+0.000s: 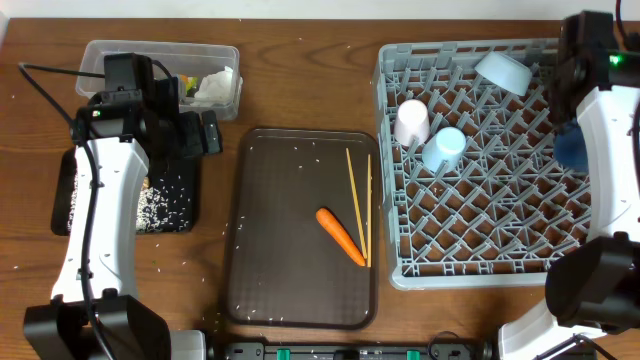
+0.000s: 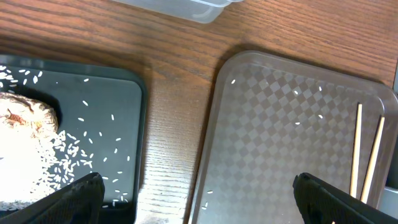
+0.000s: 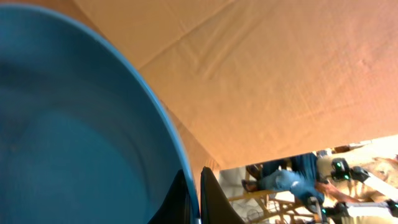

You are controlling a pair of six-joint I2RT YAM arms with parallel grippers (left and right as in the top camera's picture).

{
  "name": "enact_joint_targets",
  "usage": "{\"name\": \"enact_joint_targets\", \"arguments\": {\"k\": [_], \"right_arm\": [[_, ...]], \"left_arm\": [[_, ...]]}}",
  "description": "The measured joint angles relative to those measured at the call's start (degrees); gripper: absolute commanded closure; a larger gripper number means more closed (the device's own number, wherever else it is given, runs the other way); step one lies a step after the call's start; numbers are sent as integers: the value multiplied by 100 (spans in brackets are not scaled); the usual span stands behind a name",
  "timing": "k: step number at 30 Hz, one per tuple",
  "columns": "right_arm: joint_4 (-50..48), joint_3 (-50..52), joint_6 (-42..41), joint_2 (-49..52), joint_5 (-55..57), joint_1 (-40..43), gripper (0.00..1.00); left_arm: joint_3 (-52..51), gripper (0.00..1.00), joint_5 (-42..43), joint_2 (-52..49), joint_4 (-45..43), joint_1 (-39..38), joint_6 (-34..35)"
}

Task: Sort waste into correct bins and load items into the dishwasher rack
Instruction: 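Lower the blue plate upright into the rack's right side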

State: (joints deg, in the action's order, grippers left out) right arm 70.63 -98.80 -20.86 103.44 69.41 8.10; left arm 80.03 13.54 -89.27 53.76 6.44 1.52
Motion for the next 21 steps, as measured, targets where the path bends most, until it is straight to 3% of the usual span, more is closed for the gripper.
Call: {"name": "enact_joint_targets", "arguments": {"k": [8,21], "right_arm": [[-323,203,138,0,-83,367,99],[-1329,208,1565,0,-623,372,99]], "left_arm": [[0,2,0,0,0,0,0],[0,2,0,0,0,0,0]]}}
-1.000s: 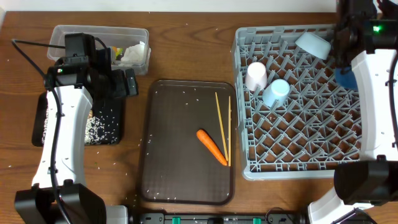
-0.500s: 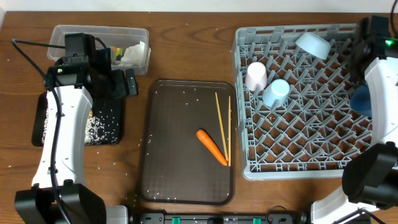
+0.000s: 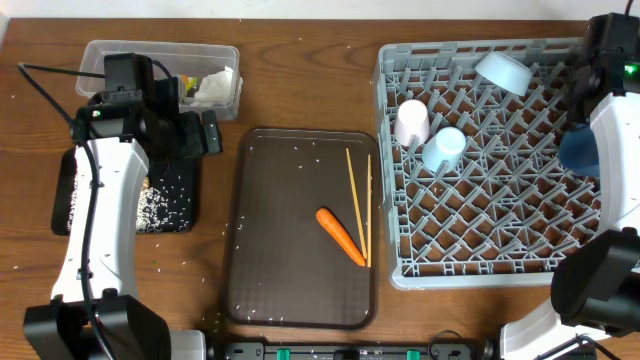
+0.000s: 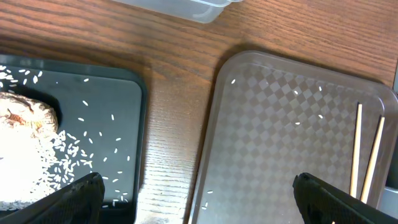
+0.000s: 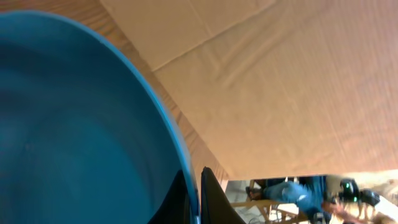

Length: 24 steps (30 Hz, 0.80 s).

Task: Sort waste into correct bins and load items into the dishwasher rack
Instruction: 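Lower the blue plate upright into the rack's right side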

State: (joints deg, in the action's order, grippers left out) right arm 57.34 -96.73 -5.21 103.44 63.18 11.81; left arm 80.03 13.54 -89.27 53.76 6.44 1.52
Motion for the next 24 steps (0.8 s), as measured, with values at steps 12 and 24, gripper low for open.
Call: {"name": "enact_joint_targets", "arguments": {"k": [12,24], "right_arm": [[-588,4,1213,0,-37,2,99],[-487,164,1388,0,-35,175,99]], "left_arm": [[0,2,0,0,0,0,0],[0,2,0,0,0,0,0]]}}
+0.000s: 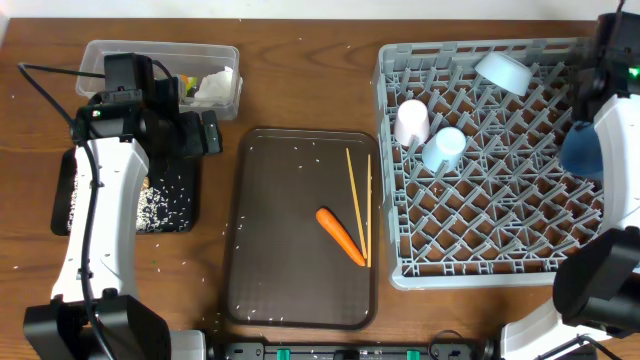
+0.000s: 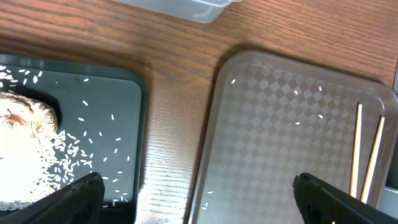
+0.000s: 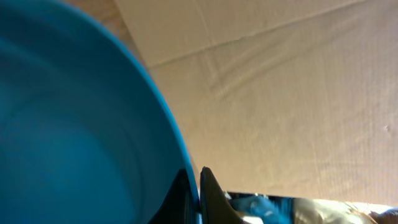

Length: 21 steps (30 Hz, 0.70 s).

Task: Sort waste into correct bins and load items into the dishwasher rack
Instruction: 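Lower the blue plate upright into the rack's right side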

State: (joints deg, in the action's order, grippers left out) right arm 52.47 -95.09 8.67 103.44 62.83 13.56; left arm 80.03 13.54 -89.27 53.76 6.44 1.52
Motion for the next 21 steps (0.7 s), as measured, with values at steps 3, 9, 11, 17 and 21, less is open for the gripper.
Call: {"name": "enact_joint_targets", "arguments": {"k": [3,9,11,17,21], "right_arm": [[-26,219,-2,0,35,70,99],[-323,494,9,-33,173,109,99],[-446,496,44,-39,173,101,99],[-791,501,105,-44,267,2,99],[-1080,529,179,-44,286,-396,99]], "left_arm": [[0,2,0,0,0,0,0],[0,2,0,0,0,0,0],[0,2,0,0,2,0,0],[0,2,0,0,0,0,0],[0,2,0,0,0,0,0]]}}
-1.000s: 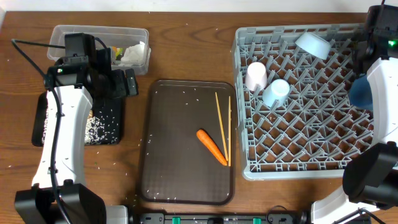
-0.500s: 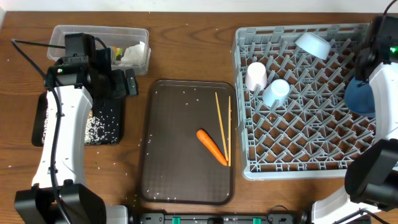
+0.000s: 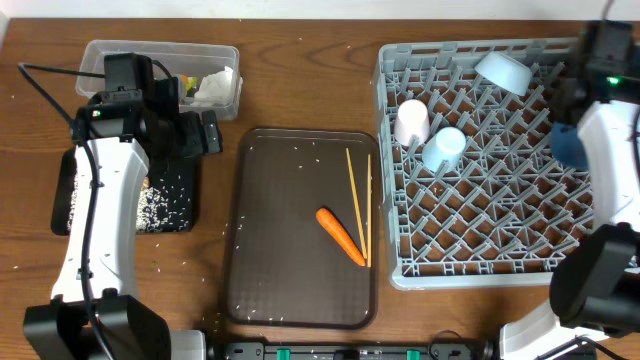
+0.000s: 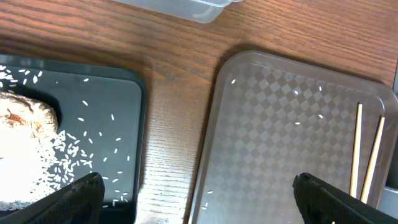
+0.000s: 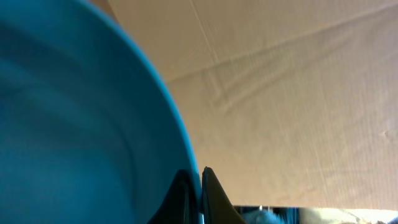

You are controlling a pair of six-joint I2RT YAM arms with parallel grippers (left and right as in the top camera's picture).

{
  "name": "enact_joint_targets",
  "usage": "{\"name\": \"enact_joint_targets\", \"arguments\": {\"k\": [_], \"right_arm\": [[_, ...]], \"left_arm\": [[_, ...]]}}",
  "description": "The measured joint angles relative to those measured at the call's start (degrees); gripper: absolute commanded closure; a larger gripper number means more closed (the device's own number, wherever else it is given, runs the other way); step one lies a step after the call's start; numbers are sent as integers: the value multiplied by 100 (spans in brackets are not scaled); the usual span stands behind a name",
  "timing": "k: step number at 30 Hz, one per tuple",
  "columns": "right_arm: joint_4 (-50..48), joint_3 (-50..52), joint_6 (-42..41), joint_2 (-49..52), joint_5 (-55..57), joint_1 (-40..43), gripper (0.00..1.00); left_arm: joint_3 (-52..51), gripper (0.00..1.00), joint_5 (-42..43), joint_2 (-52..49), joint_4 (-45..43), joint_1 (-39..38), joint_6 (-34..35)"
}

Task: Sort waste into correct bins and load items into the dishwasher rack
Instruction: 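Lower the blue plate upright into the rack's right side, then open the right gripper and withdraw it from the plate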

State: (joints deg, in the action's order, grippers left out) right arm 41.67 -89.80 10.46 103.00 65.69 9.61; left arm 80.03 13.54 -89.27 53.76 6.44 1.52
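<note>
My right gripper (image 5: 198, 175) is shut on the rim of a blue bowl (image 5: 74, 124). In the overhead view the blue bowl (image 3: 566, 146) hangs over the right side of the grey dishwasher rack (image 3: 480, 235). The rack holds a pink cup (image 3: 411, 122), a light blue cup (image 3: 445, 148) and a white bowl (image 3: 503, 72). A carrot (image 3: 340, 236) and two chopsticks (image 3: 357, 205) lie on the brown tray (image 3: 290, 260). My left gripper (image 4: 199, 208) hangs open and empty between the black tray and the brown tray (image 4: 280, 124).
A clear bin (image 3: 120, 52) with scraps stands at the back left. A black tray (image 3: 170, 205) scattered with rice lies under the left arm; rice and a brown lump (image 4: 25, 115) show on it in the left wrist view. Cardboard (image 5: 298, 93) fills the right wrist's background.
The right arm and the blue bowl have shifted a little to the left over the rack's right side. The left arm has not moved.
The right gripper held the blue bowl over the rack's right side throughout. The bowl stood slightly further right at the two middle moments and is now back to the left. The left gripper stayed open in place; carrot and chopsticks lay untouched.
</note>
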Motion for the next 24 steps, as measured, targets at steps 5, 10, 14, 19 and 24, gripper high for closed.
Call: {"name": "enact_joint_targets", "arguments": {"k": [5,10,14,19,24], "right_arm": [[-822,39,501,0,118,-369,99],[-1543,55,1237,0,470,-334,99],[-2094,66,1906,0,619,-210,99],[-2487,68,2892,0,608,-105,99],[-2186,68,3724,0,129,-105,99]], "left_arm": [[0,2,0,0,0,0,0],[0,2,0,0,-2,0,0],[0,2,0,0,0,0,0],[0,2,0,0,0,0,0],[0,2,0,0,0,0,0]]}}
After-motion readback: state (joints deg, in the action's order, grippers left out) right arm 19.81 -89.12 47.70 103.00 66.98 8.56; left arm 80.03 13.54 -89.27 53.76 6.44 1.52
